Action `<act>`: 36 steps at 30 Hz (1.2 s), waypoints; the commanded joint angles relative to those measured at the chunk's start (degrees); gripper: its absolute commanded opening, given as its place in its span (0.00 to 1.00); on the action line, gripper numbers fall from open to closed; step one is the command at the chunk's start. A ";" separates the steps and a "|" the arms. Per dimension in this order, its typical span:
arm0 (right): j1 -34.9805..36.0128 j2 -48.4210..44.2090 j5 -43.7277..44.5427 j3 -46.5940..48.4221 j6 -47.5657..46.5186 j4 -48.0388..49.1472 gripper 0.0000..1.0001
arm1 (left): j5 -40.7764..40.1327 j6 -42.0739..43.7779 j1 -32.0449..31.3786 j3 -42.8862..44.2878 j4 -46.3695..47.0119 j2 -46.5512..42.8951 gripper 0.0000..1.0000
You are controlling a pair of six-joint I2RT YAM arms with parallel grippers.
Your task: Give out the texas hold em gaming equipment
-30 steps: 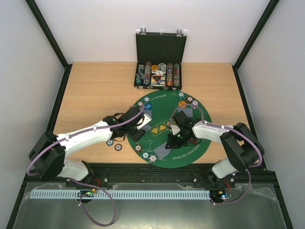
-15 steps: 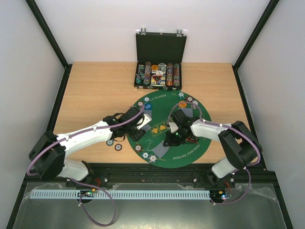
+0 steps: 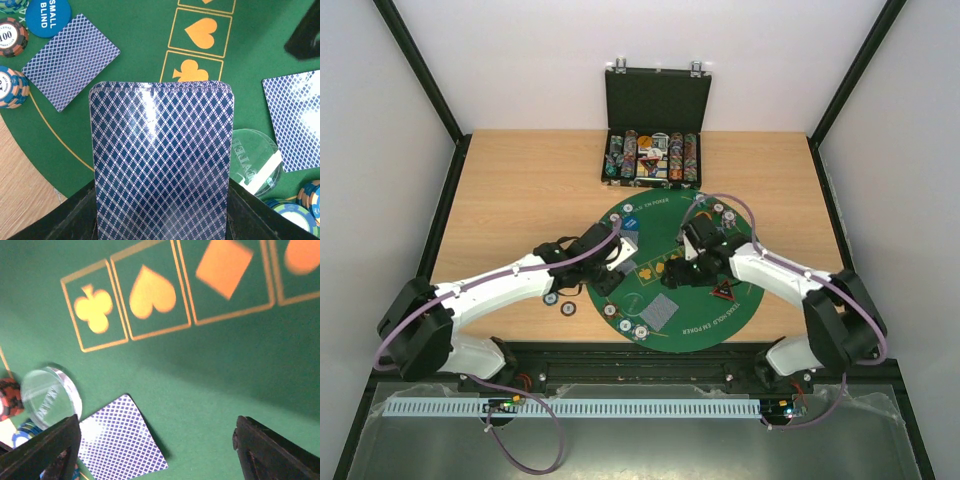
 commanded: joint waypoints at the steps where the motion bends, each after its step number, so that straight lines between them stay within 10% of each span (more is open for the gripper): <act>1: -0.78 -5.95 4.14 3.26 0.93 -0.96 0.86 | 0.01 0.05 0.16 -0.21 0.23 -2.13 0.58; 9: 0.00 -2.40 -20.51 2.22 8.14 18.87 0.89 | 0.42 0.20 0.11 -0.21 0.28 -2.51 0.58; 36: -0.23 12.54 -17.89 12.74 0.30 11.06 0.89 | 0.86 0.39 0.17 -0.29 0.34 -2.43 0.58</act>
